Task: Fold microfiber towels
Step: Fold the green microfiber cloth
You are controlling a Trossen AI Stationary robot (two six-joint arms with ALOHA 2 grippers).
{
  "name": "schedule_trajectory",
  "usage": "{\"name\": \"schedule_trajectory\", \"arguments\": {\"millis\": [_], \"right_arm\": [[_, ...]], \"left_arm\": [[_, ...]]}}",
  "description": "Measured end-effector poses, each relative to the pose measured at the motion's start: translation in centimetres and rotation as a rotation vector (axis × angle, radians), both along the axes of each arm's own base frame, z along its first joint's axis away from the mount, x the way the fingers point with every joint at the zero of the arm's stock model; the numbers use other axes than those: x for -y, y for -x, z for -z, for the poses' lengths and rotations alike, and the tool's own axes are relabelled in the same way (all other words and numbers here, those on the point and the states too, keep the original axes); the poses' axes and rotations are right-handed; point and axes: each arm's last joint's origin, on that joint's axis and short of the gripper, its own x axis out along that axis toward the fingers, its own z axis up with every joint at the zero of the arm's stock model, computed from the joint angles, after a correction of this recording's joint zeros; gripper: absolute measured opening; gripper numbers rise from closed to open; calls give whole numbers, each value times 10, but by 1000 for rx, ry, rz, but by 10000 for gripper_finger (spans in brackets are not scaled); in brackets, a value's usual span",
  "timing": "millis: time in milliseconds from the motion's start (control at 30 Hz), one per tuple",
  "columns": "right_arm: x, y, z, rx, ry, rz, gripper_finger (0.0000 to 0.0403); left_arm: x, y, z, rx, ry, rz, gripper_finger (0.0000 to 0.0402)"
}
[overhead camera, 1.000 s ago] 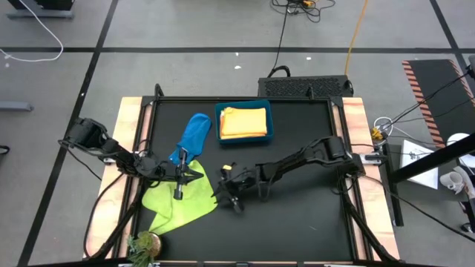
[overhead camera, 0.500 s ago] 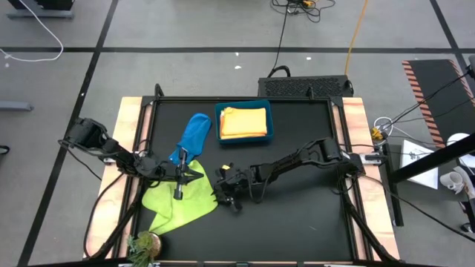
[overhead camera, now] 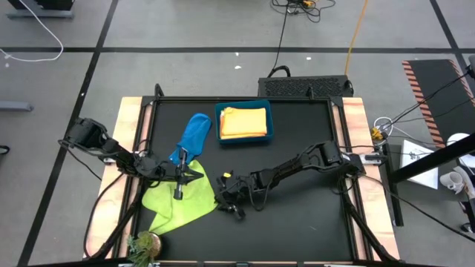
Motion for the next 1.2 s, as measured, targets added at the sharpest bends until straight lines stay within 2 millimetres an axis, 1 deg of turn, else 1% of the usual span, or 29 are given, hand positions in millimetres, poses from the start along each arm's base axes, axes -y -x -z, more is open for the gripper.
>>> {"name": "schedule_trajectory", "arguments": {"millis": [233, 333, 433, 567, 600, 700, 800, 900, 1000, 1067, 1200], "right_arm": [[4, -1, 1, 0, 20, 24, 109], [5, -1, 8, -14, 36, 15, 107], [4, -1, 16, -6, 50, -53, 84], [4, 0, 22, -19, 78, -59, 18], [4, 0, 21, -19, 87, -56, 10], [6, 1, 15, -34, 92, -47, 7], [13, 9, 5, -78, 138, -12, 2], [23, 23, -6, -113, 181, 45, 1], [38, 49, -12, -146, 168, 111, 1], [47, 72, -14, -151, 140, 158, 1], [62, 128, -16, -104, 34, 247, 1]], "left_arm": [[0, 0, 0, 1, 0, 0, 17], [0, 0, 0, 1, 0, 0, 17], [0, 0, 0, 1, 0, 0, 17], [0, 0, 0, 0, 0, 0, 17], [0, 0, 0, 1, 0, 0, 17], [0, 0, 0, 1, 0, 0, 17], [0, 0, 0, 0, 0, 0, 17], [0, 0, 0, 1, 0, 0, 17], [0, 0, 0, 1, 0, 0, 17], [0, 0, 0, 1, 0, 0, 17], [0, 0, 0, 1, 0, 0, 17]]}}
